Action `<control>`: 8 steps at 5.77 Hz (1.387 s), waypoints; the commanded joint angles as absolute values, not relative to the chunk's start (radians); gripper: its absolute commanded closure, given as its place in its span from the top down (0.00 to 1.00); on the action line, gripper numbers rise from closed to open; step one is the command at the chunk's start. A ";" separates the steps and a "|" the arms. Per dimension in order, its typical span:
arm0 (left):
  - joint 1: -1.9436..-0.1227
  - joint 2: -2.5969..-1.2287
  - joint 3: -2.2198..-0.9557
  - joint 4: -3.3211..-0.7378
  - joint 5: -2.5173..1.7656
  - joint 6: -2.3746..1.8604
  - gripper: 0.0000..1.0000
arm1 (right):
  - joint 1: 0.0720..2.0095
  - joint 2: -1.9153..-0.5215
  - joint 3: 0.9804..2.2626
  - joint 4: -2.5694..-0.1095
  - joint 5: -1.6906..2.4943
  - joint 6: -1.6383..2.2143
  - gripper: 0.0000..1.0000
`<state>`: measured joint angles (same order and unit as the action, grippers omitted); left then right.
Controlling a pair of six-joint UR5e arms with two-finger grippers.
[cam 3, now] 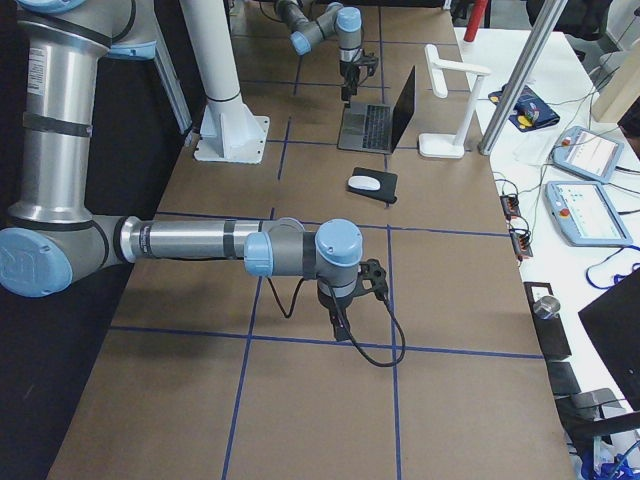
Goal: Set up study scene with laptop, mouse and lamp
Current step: 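Release the mouse on the pad and withdraw the left arm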
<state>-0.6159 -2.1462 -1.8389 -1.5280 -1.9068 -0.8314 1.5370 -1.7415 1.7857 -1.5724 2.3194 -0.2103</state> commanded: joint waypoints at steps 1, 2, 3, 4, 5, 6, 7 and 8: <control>-0.772 -1.914 -1.989 -1.481 -1.969 -0.525 1.00 | 1.537 -1.746 1.776 -1.572 2.318 -0.186 1.00; -0.937 -1.820 -1.983 -1.479 -2.088 -0.353 1.00 | 1.537 -1.747 1.775 -1.572 2.319 -0.108 1.00; -1.103 -1.742 -1.970 -1.470 -2.206 -0.221 1.00 | 1.537 -1.741 1.776 -1.572 2.319 -0.060 1.00; -1.232 -1.677 -1.927 -1.460 -2.218 -0.045 1.00 | 1.537 -1.737 1.778 -1.572 2.322 -0.057 1.00; -1.326 -1.628 -1.899 -1.442 -2.220 0.071 1.00 | 1.537 -1.736 1.778 -1.572 2.324 -0.058 1.00; -1.386 -1.546 -1.904 -1.434 -2.244 0.081 1.00 | 1.536 -1.736 1.778 -1.572 2.324 -0.058 1.00; -1.393 -1.475 -1.893 -1.436 -2.250 0.081 1.00 | 1.536 -1.736 1.779 -1.572 2.324 -0.058 1.00; -1.417 -1.426 -1.864 -1.449 -2.249 0.087 1.00 | 1.536 -1.736 1.776 -1.572 2.324 -0.061 1.00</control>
